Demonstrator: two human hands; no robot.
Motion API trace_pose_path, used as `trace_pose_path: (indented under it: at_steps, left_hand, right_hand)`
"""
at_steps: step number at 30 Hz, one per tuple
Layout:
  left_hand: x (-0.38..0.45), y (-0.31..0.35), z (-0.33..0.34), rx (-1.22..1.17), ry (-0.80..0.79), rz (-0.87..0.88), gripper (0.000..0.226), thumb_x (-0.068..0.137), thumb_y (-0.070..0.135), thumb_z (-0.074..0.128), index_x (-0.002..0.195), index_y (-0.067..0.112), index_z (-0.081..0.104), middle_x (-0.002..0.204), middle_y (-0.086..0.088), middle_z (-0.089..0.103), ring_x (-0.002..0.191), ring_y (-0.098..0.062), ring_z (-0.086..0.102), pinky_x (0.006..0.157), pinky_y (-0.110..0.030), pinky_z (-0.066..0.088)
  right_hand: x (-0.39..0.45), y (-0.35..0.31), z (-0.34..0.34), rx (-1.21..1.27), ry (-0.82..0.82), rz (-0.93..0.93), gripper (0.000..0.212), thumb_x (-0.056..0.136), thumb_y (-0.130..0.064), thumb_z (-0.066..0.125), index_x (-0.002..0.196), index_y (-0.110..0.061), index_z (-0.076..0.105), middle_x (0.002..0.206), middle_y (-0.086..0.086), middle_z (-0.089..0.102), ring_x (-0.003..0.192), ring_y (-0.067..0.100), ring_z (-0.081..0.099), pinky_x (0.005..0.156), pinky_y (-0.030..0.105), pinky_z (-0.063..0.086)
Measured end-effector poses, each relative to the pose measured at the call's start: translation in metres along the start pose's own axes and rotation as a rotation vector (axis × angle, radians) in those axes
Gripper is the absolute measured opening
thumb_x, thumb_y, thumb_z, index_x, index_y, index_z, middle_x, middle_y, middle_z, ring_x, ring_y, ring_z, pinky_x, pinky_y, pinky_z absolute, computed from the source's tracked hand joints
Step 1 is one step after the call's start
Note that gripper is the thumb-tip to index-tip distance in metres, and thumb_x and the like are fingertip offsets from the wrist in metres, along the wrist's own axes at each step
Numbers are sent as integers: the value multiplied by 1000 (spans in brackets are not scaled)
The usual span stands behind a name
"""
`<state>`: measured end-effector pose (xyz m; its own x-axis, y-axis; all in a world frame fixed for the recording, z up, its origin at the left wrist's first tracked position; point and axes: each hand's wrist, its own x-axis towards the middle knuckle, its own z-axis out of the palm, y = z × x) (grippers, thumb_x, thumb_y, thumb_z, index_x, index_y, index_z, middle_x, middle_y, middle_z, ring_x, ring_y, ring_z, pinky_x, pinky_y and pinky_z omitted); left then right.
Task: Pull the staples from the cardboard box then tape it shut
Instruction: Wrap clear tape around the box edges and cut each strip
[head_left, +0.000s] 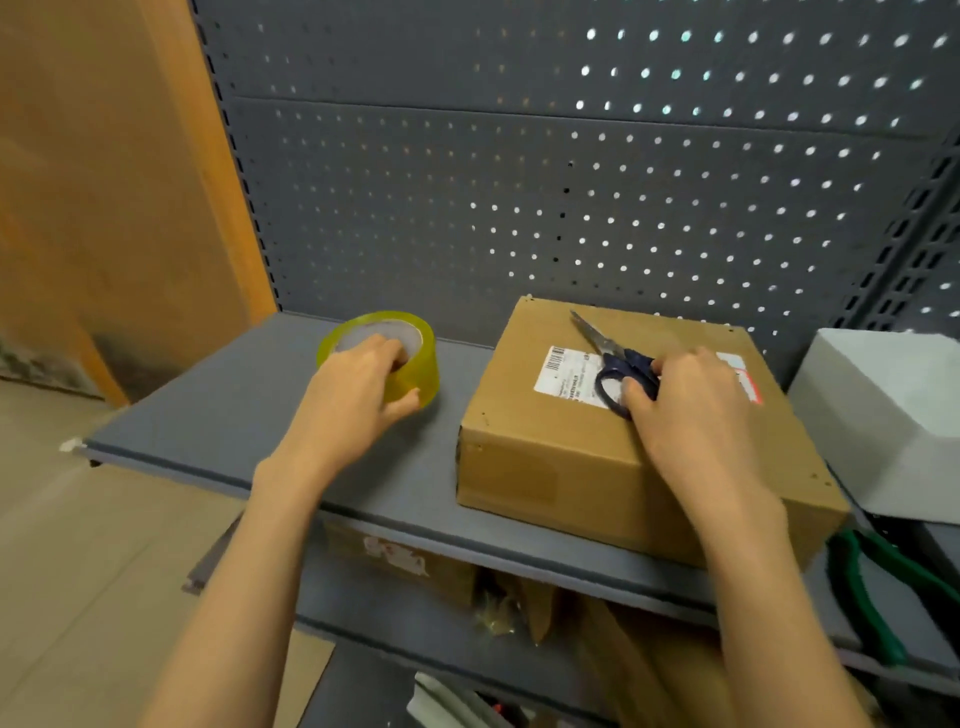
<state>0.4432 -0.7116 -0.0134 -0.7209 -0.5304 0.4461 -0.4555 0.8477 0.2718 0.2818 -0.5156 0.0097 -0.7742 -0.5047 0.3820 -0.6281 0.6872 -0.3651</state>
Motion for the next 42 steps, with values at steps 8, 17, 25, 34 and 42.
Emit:
trace_pose_path:
  at_steps: [8, 17, 25, 34, 42]
  left_hand:
    - [0, -28, 22, -214, -22, 79, 26, 85, 21, 66, 100, 4, 56, 96, -8, 56, 82, -22, 46, 65, -28, 26]
    - [-12, -25, 12, -619, 141, -58, 32, 83, 36, 61, 100, 10, 57, 93, -5, 58, 81, -19, 50, 68, -28, 34]
    - [-49, -11, -23, -1051, 176, 13, 7, 88, 22, 59, 90, 18, 54, 74, 19, 59, 65, 4, 52, 55, -8, 40]
    - [-61, -16, -28, -1099, 68, 59, 15, 86, 20, 56, 97, 10, 55, 83, 13, 60, 74, 0, 57, 61, -16, 48]
    - [-59, -26, -30, -1060, 53, 58, 26, 81, 37, 58, 97, 17, 55, 83, 10, 58, 73, -6, 55, 60, -19, 48]
  right_hand:
    - [-6, -12, 4, -92, 68, 85, 35, 96, -31, 48, 94, -1, 65, 83, 9, 45, 83, 24, 40, 64, 32, 27]
    - [-22, -45, 6, 131, 224, -133, 28, 97, -26, 48, 114, -10, 63, 108, 5, 57, 106, 22, 50, 77, 19, 26]
    - [-32, -121, 22, 611, -168, -352, 44, 95, -38, 49, 134, -18, 49, 128, -3, 55, 120, 11, 49, 104, 33, 38]
    - [-35, -135, 36, 720, -176, -418, 43, 88, -42, 50, 127, -26, 56, 125, -9, 57, 118, 9, 50, 103, 42, 38]
    - [-30, -137, 41, 749, -241, -370, 49, 87, -47, 51, 130, -24, 53, 125, -9, 56, 119, 7, 49, 103, 34, 39]
